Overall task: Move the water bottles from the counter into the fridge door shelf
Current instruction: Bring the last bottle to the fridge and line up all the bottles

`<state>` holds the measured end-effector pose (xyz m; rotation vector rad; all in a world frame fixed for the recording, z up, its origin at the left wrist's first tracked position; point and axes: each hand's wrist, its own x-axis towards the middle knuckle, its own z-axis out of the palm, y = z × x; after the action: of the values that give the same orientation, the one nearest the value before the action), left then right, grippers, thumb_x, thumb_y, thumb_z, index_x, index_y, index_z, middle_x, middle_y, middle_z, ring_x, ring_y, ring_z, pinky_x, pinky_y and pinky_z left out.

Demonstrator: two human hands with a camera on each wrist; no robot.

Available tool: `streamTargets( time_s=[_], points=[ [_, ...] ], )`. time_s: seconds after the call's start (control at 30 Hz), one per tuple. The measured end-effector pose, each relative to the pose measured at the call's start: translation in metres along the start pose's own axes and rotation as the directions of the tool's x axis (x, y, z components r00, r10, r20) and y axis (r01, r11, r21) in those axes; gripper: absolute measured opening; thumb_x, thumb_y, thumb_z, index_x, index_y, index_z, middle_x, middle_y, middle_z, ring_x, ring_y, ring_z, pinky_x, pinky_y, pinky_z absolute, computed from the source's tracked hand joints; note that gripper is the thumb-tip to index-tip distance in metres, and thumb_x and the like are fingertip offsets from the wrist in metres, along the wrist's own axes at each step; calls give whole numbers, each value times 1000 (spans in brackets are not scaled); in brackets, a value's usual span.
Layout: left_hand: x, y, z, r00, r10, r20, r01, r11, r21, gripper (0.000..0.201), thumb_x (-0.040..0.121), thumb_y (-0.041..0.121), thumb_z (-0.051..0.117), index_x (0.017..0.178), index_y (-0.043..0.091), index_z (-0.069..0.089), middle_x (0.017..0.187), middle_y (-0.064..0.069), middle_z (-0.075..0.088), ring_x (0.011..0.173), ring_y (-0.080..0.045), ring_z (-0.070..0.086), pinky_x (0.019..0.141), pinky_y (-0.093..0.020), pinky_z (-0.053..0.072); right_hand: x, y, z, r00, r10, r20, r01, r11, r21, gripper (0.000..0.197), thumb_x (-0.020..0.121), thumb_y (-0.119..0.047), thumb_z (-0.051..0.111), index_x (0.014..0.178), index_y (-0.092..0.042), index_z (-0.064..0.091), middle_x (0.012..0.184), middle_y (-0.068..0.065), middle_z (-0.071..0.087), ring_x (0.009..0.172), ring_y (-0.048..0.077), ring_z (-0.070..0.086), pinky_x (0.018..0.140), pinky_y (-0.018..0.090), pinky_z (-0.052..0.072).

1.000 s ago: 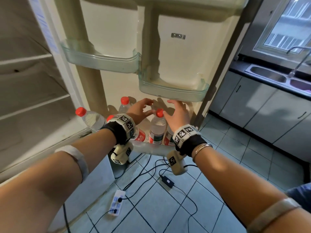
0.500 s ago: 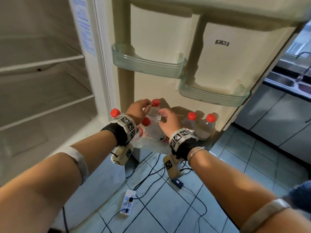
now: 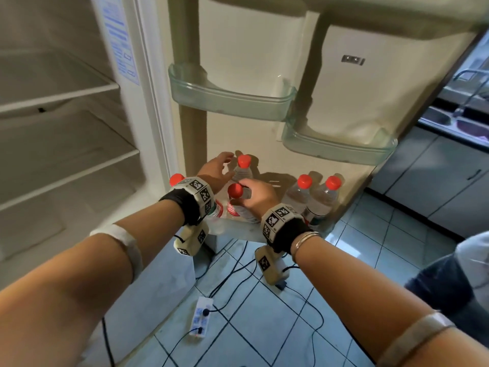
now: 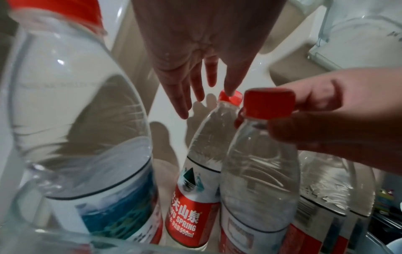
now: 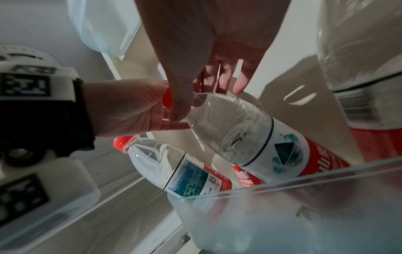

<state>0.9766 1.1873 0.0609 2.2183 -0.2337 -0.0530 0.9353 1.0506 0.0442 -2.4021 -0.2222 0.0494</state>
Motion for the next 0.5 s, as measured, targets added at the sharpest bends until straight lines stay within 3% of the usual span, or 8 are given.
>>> streamTargets(
  time_s=[0.1,0.17,0.3,0.5],
  points=[
    [11,4,9,999,-13,43,11,999,38,54,87,22,60,136,12,38,136,-10,52,126,-27,48,106,-35,37,-6,10,-15,996,18,-88,-10,996,92,33,80,-24,67,112,-15,62,110,7,66,100,19,57,85,25,39],
    [17,7,17,998,-45,41,44,998,43,50,87,25,60,132,13,40,132,-11,56,122,-28,51,100,-34,38,-8,19,-25,988,73,-139,-53,988,144,34,81,-23,65,113,-14,60,108,6,65,95,17,55,85,28,41],
    [24,14,30,996,-86,-22,86,996,14,42,88,21,58,125,7,42,124,-16,58,115,-33,55,92,-35,40,-7,33,-33,972,135,-192,-101,979,175,32,83,-24,63,112,-12,59,105,6,64,95,20,58,87,35,46],
    [23,15,32,998,-47,-41,49,997,61,34,91,12,53,121,3,42,120,-21,59,109,-35,55,84,-33,36,-2,43,-33,951,188,-247,-143,972,188,24,86,-22,60,106,-10,57,103,9,63,92,20,55,82,29,40]
  ],
)
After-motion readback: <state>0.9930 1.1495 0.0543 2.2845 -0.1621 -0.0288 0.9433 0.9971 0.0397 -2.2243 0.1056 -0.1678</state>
